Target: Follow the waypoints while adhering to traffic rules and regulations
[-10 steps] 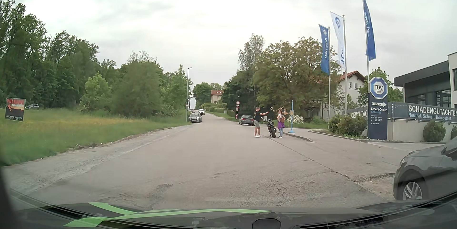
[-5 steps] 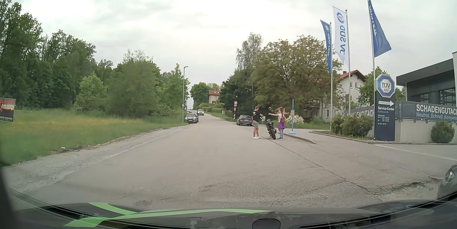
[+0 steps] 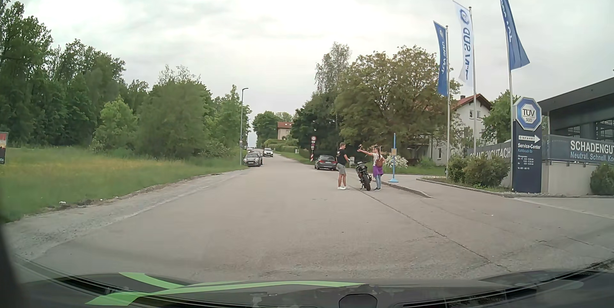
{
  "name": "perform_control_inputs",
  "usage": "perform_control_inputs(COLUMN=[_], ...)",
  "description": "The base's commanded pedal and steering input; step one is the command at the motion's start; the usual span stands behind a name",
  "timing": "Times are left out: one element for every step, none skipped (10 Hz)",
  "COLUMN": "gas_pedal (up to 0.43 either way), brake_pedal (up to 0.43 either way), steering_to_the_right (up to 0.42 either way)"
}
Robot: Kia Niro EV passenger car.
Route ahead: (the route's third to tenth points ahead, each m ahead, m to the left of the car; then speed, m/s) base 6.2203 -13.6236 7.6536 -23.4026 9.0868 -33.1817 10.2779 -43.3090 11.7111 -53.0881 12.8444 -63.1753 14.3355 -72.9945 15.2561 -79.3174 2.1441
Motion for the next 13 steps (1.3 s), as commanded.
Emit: perform_control_inputs(gas_pedal=[0.047,0.047,0.047,0.047,0.059,0.067,0.067,0.079,0.079,0.079,0.079,0.079,0.079], brake_pedal=[0.000,0.000,0.000,0.000,0.000,0.000,0.000,0.000,0.000,0.000,0.000,0.000,0.000], steering_to_the_right=[0.054,0.063,0.077,0.094,0.112,0.129,0.157,0.181,0.194,0.211,0.237,0.262,0.295])
